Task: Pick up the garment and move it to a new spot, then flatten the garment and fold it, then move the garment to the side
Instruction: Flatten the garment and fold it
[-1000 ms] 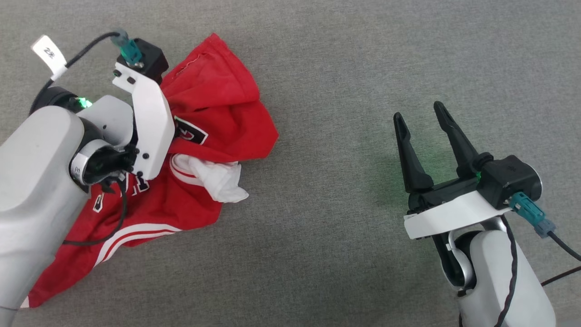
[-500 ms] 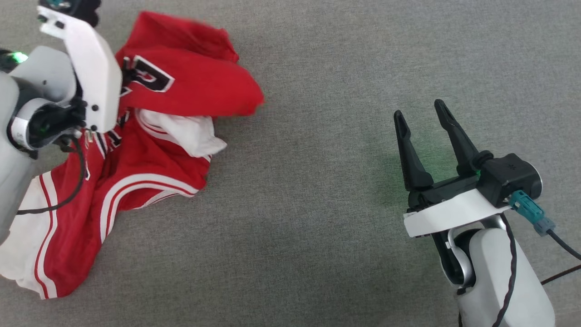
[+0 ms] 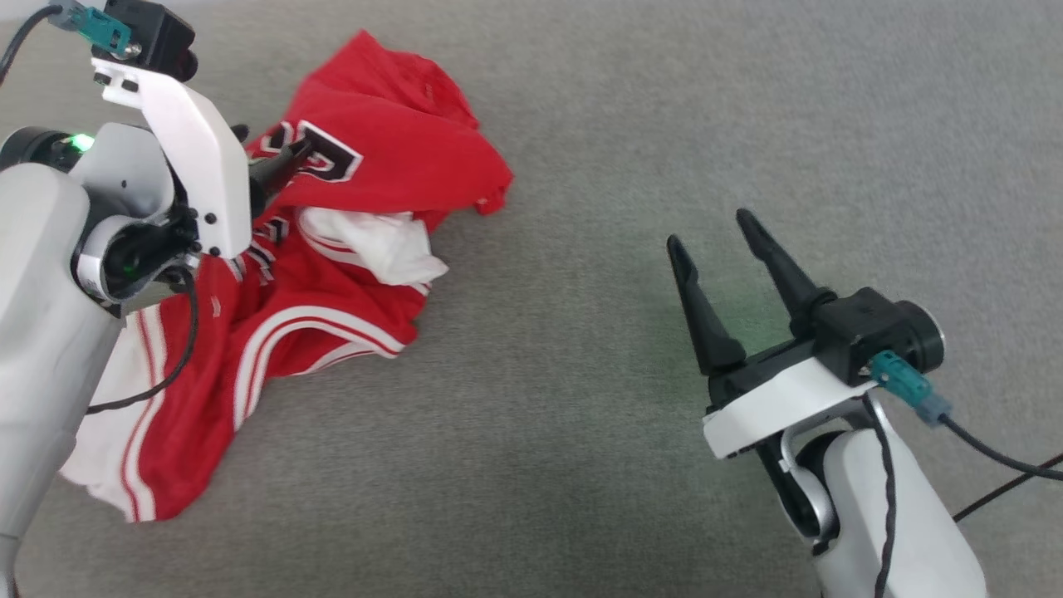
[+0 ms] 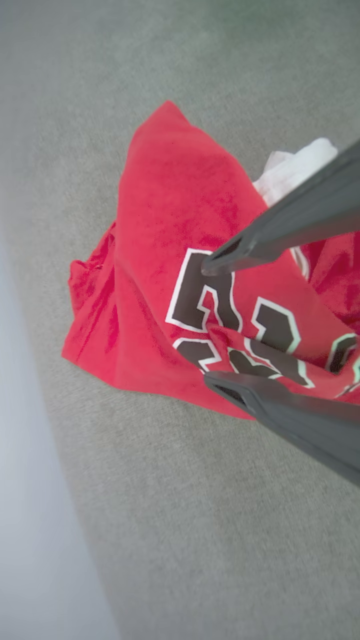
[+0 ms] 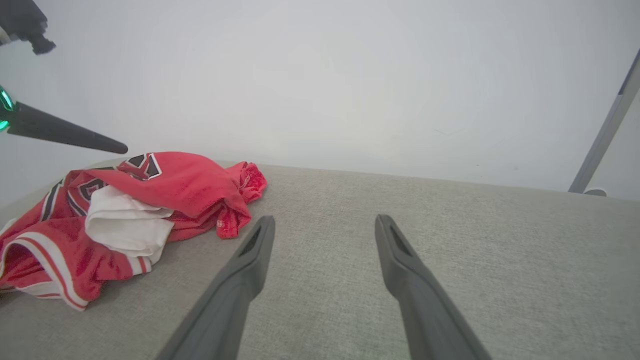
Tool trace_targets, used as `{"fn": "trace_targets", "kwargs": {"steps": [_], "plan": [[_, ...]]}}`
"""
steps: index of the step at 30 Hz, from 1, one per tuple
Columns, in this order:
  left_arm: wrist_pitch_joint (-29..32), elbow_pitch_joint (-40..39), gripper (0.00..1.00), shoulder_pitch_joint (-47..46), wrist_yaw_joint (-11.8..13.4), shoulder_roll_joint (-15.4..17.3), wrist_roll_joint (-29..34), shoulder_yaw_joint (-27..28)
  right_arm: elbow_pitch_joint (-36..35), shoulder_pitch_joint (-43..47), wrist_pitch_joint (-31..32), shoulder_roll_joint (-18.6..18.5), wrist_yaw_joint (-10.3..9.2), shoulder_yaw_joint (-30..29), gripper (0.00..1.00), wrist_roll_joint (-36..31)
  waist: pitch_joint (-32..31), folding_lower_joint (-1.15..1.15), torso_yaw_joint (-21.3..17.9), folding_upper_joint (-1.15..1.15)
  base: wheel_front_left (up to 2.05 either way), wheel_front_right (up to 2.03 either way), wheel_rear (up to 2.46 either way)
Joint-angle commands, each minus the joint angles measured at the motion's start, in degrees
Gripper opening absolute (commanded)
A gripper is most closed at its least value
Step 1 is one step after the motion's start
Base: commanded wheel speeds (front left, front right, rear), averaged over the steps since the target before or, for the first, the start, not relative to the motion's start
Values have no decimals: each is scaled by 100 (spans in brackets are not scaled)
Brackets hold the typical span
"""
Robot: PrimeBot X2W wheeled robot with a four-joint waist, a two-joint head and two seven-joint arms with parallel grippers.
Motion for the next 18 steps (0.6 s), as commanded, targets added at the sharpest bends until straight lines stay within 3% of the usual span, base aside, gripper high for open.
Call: {"fn": "trace_targets", "kwargs": {"steps": [1, 6, 10, 18], "plan": [[-183, -124, 100, 112, -43, 30, 47, -1, 35, 70, 76, -37, -2, 65, 100, 10, -225, 0, 211, 0, 0, 0, 0], [-725, -687, 100, 447, -39, 144, 165, 16, 83, 113, 394, -205, -2, 426, 100, 187, -572, 0, 558, 0, 0, 0, 0], [-1202, -1232, 100, 860, 116, 327, 317, 52, 138, 84, 723, -357, -2, 734, 100, 388, -790, 0, 842, 0, 0, 0, 0], [-2450, -2090, 100, 1943, 703, 594, 484, 399, 254, -200, 1207, -569, -2, 1157, 100, 740, -1070, 0, 1366, 0, 0, 0, 0]]}}
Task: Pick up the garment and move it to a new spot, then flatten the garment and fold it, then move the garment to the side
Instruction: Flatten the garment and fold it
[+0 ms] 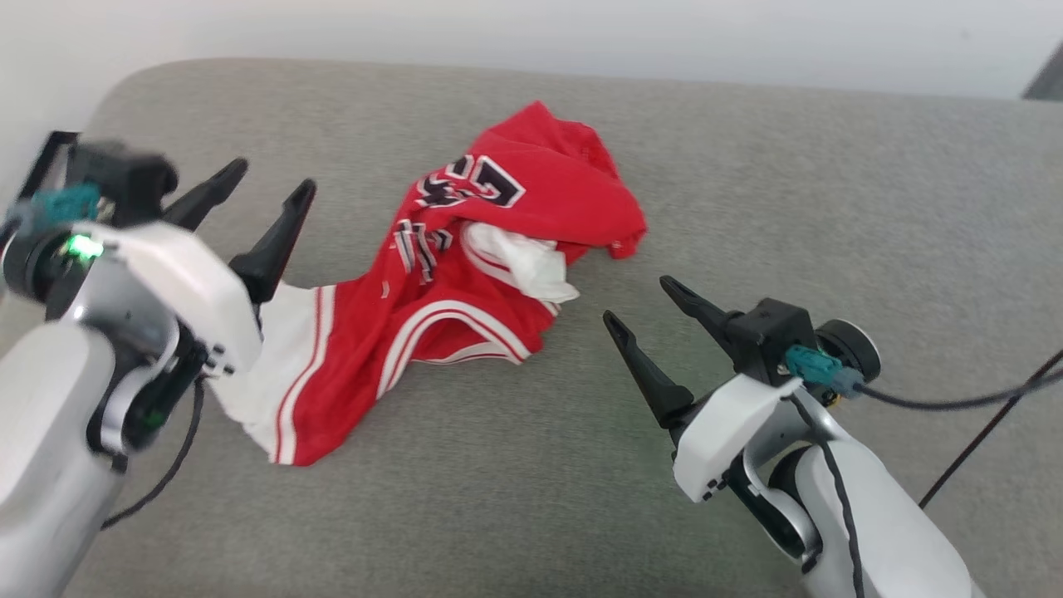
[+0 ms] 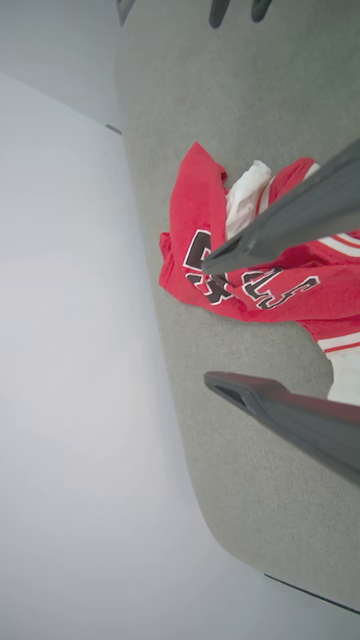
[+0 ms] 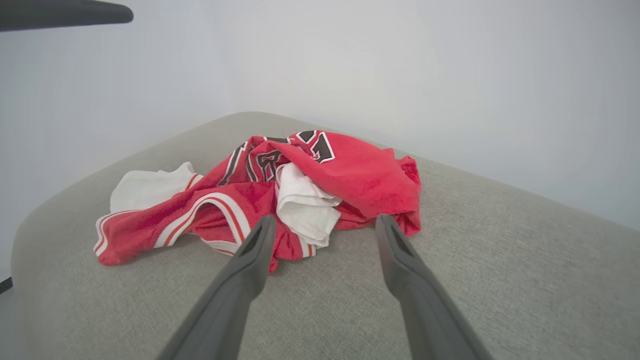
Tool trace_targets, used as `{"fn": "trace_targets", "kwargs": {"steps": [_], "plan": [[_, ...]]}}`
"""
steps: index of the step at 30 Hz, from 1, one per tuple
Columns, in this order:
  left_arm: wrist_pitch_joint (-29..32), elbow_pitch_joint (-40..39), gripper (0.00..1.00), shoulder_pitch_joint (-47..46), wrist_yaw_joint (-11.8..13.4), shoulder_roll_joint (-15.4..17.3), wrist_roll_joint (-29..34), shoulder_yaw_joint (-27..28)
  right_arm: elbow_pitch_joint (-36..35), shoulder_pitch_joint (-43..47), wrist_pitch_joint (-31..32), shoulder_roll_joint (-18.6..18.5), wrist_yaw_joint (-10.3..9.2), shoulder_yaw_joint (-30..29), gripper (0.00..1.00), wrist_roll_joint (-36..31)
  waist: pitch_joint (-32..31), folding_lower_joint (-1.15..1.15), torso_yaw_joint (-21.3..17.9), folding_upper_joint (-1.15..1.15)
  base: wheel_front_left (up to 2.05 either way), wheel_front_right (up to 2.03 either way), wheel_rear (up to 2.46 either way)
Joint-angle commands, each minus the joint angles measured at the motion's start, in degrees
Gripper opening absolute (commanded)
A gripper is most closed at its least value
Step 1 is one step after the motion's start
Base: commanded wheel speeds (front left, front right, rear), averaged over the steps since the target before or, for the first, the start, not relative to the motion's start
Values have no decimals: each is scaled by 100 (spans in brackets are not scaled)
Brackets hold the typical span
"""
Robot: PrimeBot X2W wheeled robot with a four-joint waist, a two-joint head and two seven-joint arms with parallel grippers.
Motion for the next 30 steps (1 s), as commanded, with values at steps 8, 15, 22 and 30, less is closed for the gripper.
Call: {"fn": "trace_targets", "kwargs": {"steps": [8, 15, 22, 30], "plan": [[-1419, -552, 100, 1252, 663, 118, 119, 437, 422, -461, 451, -119, -2, 207, 100, 239, -305, 0, 661, 0, 0, 0, 0], [-2148, -687, 100, 2083, 943, 26, 21, 653, 969, -814, 671, -137, -2, 144, 100, 248, -371, 0, 1044, 0, 0, 0, 0], [-2487, -739, 100, 2682, 1040, -222, -3, 886, 1714, -1157, 996, -118, -3, 24, 100, 112, -371, 0, 1388, 0, 0, 0, 0], [-2561, -843, 100, 3129, 900, -697, 465, 1432, 2625, -1574, 1313, -144, -3, -163, 100, -23, -307, 0, 1715, 0, 0, 0, 0]]}}
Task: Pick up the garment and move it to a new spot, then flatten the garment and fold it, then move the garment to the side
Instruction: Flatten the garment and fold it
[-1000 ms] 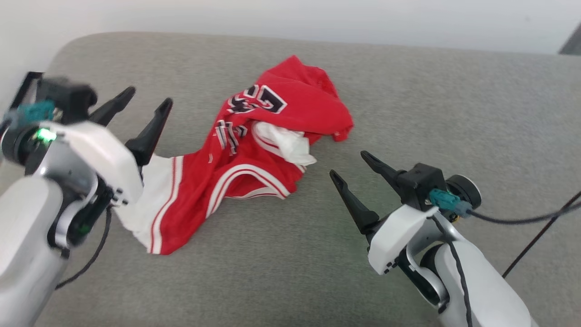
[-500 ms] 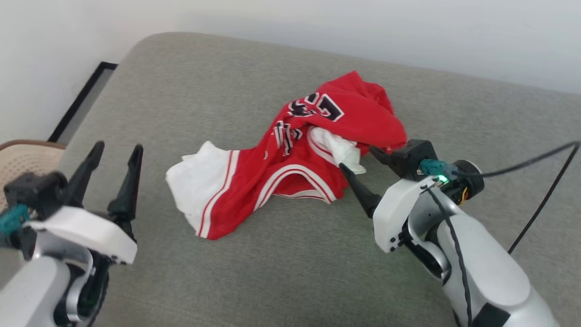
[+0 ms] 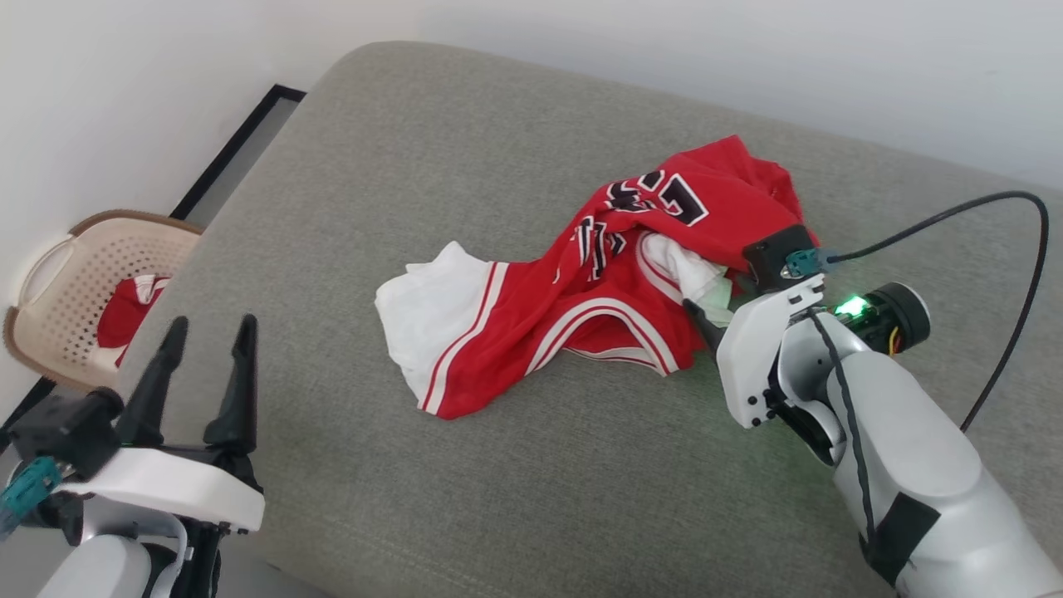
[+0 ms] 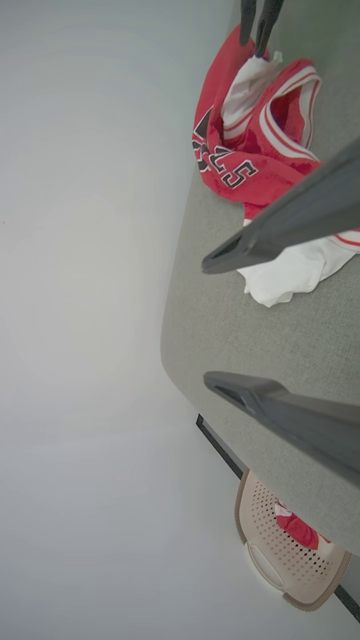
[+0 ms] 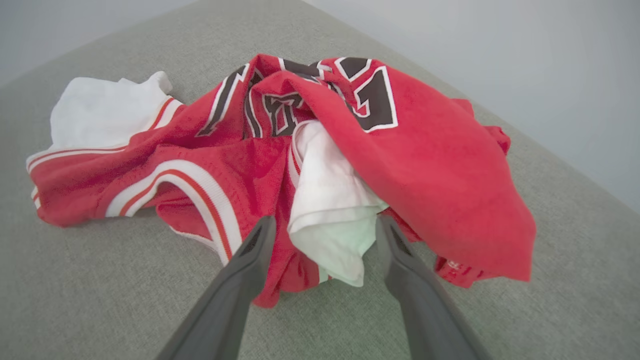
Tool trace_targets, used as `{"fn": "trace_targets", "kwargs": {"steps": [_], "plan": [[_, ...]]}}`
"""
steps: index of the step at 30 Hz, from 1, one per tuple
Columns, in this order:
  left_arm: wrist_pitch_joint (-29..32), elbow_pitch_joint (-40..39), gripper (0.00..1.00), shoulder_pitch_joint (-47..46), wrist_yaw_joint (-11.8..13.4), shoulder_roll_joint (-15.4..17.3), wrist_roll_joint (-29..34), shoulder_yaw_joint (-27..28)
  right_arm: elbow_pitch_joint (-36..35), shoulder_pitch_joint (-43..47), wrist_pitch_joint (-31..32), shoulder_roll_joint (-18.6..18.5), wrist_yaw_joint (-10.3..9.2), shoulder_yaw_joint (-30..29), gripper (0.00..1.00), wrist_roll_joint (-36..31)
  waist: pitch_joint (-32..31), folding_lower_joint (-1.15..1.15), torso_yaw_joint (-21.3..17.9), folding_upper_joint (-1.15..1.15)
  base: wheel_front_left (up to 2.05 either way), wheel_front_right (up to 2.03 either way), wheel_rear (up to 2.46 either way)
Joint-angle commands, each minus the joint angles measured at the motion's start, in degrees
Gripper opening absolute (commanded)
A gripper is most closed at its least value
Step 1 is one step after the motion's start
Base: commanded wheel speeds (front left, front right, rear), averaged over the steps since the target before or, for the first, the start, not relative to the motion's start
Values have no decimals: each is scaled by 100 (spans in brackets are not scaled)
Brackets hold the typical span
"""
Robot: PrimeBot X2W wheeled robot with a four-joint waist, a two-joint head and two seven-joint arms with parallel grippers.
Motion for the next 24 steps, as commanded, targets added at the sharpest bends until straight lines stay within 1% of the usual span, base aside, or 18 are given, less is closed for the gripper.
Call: {"fn": "trace_targets", "kwargs": {"steps": [1, 5, 8, 9, 11, 12, 18, 21, 24], "plan": [[-35, -68, 100, 127, -38, -119, 160, 137, 124, -87, 57, -10, -4, 7, 100, -43, 24, 0, 75, 0, 0, 0, 0], [-37, -199, 100, 432, -150, -513, 545, 631, 554, -276, 115, -20, -4, 16, 100, -97, 47, 0, 193, 0, 0, 0, 0], [-37, -236, 100, 686, -321, -846, 821, 991, 856, -389, 83, -30, -4, 51, 100, -111, 64, 0, 264, 0, 0, 0, 0], [-35, -231, 100, 760, -378, -948, 894, 1118, 958, -420, 92, -18, -4, 76, 73, -102, 70, 0, 276, 0, 0, 0, 0], [-35, -252, 100, 880, -519, -1154, 1099, 1335, 1145, -519, 64, -1, -4, 112, 8, -109, 87, 0, 288, 0, 0, 0, 0], [-35, -270, 100, 941, -588, -1281, 1175, 1443, 1240, -571, 45, 22, -4, 129, 0, -78, 93, 0, 294, 0, 0, 0, 0], [-35, -276, 100, 1274, -1014, -1910, 1590, 2153, 1624, -801, -49, 97, -4, 153, 0, 83, 65, 0, 291, 0, 0, 0, 0], [-35, -314, 100, 1401, -1218, -2169, 1781, 2471, 1676, -895, -78, 80, -4, 209, 0, 164, 25, 0, 272, 0, 0, 0, 0], [-35, -339, 100, 1454, -1316, -2339, 1900, 2672, 1684, -940, -97, 58, -4, 222, 0, 230, -6, 0, 256, 0, 0, 0, 0]]}}
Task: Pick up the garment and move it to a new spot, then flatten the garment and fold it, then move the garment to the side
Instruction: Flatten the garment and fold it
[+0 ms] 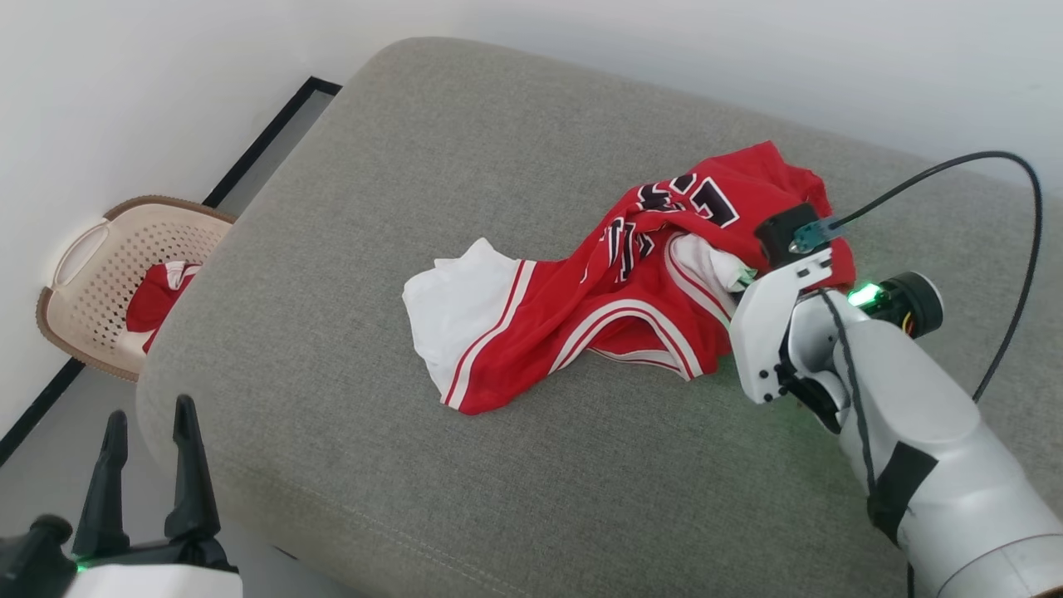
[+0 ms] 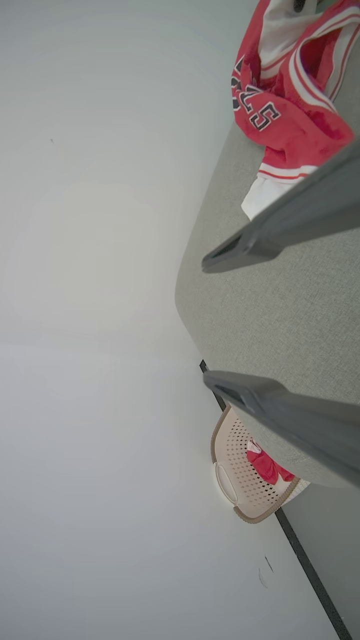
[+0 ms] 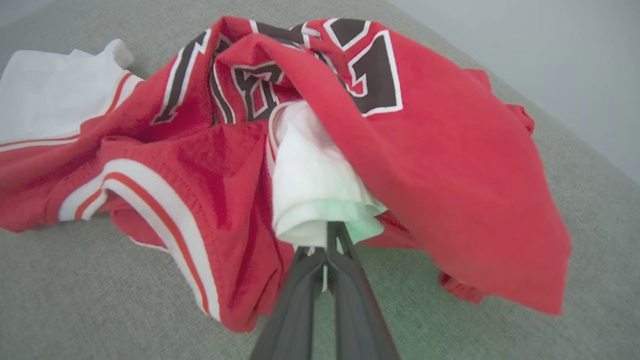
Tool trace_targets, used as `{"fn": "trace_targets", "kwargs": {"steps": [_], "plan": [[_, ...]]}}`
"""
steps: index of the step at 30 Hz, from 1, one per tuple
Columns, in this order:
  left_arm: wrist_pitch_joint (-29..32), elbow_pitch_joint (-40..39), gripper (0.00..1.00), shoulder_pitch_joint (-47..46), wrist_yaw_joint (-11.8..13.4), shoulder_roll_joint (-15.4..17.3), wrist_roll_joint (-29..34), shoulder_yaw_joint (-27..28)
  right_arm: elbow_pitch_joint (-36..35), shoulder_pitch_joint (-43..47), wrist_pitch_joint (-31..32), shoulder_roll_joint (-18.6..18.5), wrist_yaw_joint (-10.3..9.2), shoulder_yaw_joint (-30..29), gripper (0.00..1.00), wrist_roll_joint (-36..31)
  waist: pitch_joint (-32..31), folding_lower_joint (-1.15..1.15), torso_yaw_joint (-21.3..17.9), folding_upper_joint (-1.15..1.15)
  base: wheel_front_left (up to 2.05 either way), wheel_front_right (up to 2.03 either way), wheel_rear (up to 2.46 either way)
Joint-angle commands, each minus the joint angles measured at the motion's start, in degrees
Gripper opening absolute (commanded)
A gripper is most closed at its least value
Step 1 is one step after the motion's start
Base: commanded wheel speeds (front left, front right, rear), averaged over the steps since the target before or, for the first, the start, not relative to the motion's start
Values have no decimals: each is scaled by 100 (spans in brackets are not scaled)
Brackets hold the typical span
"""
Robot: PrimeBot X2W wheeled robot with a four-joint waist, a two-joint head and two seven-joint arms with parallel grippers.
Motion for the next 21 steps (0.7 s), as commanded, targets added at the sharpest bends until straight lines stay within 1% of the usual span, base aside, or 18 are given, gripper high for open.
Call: {"fn": "trace_targets", "kwargs": {"steps": [1, 4, 7, 12, 17, 21], "plan": [[-29, -22, 100, 54, -36, -17, 51, 26, -4, -54, -35, -14, -4, 5, 0, 52, -14, 0, -10, 0, 0, 0, 0], [-29, -3, 100, 124, -152, -157, 184, 202, -61, -52, -22, -88, -4, -26, 0, 183, -84, 0, -45, 0, 0, 0, 0], [-29, 4, 100, 218, -240, -219, 303, 332, -179, 49, 80, -170, -4, -79, 0, 338, -179, 0, -112, 0, 0, 0, 0], [-29, -50, 100, 384, -298, -290, 399, 512, -636, 337, 389, -423, -4, -193, 0, 623, -334, 0, -334, 0, 0, 0, 0], [-30, -71, 100, 510, -325, -331, 479, 635, -1281, 849, 978, -728, -4, -515, 0, 820, -457, 0, -614, 0, 0, 0, 0], [-30, -69, 100, 548, -339, -316, 529, 691, -1958, 1425, 1572, -919, -4, -967, 0, 883, -532, 0, -826, 0, 0, 0, 0]]}}
